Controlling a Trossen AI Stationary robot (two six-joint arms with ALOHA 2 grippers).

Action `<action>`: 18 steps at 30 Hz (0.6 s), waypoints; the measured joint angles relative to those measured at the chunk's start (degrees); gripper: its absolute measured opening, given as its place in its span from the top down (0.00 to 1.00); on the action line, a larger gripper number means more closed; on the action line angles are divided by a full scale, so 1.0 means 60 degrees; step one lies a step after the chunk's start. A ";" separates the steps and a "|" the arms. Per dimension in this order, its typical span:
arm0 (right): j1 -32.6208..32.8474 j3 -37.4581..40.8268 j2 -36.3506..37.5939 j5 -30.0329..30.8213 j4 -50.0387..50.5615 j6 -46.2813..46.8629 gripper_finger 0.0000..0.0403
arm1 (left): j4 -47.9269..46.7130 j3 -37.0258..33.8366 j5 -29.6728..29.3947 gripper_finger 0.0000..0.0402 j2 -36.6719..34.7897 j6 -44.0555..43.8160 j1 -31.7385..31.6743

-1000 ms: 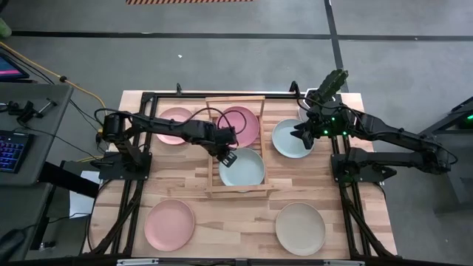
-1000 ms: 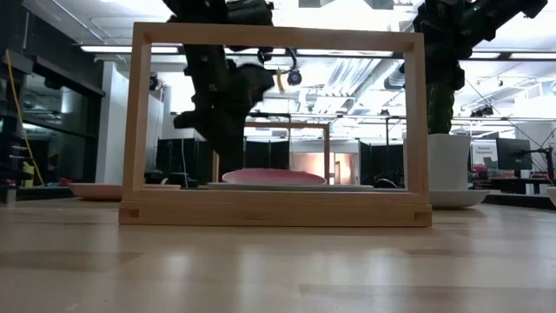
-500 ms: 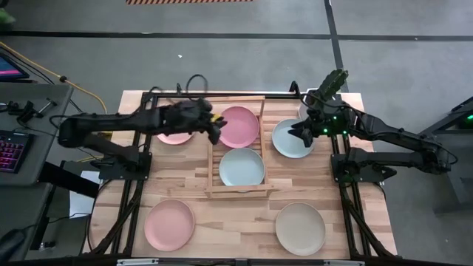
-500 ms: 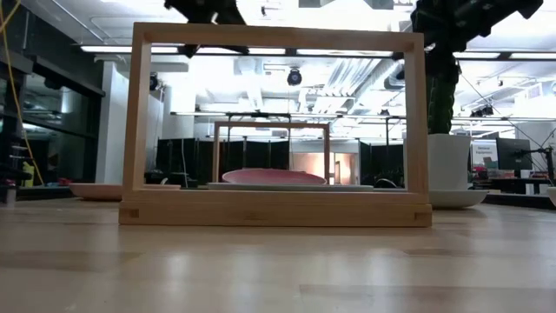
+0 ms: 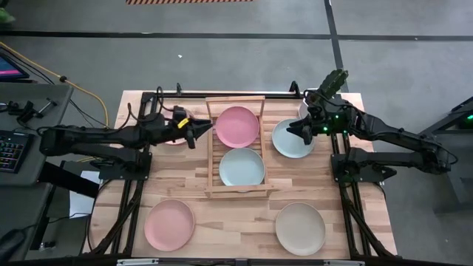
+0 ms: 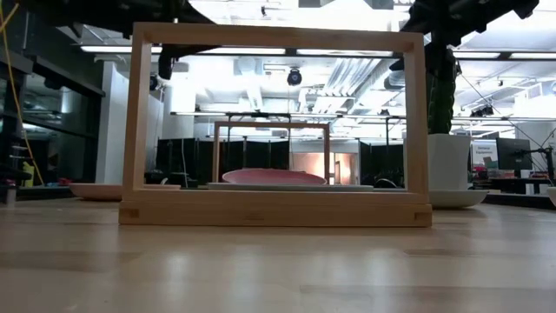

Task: Place and stack plates onto a shelf
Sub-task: Stack the top light pink plate on top of the pink plate on the shelf

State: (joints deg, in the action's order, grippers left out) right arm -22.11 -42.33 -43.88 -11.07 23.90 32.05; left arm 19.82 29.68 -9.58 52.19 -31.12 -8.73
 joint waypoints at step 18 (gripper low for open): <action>0.0004 0.0000 0.0000 0.0014 -0.0175 0.0426 0.57 | -0.0102 -0.0009 0.0004 0.74 -0.0117 0.0730 -0.0303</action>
State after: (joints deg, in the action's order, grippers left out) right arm -22.09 -42.33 -43.88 -10.99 22.85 34.61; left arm 19.20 29.63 -9.56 51.48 -26.74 -10.55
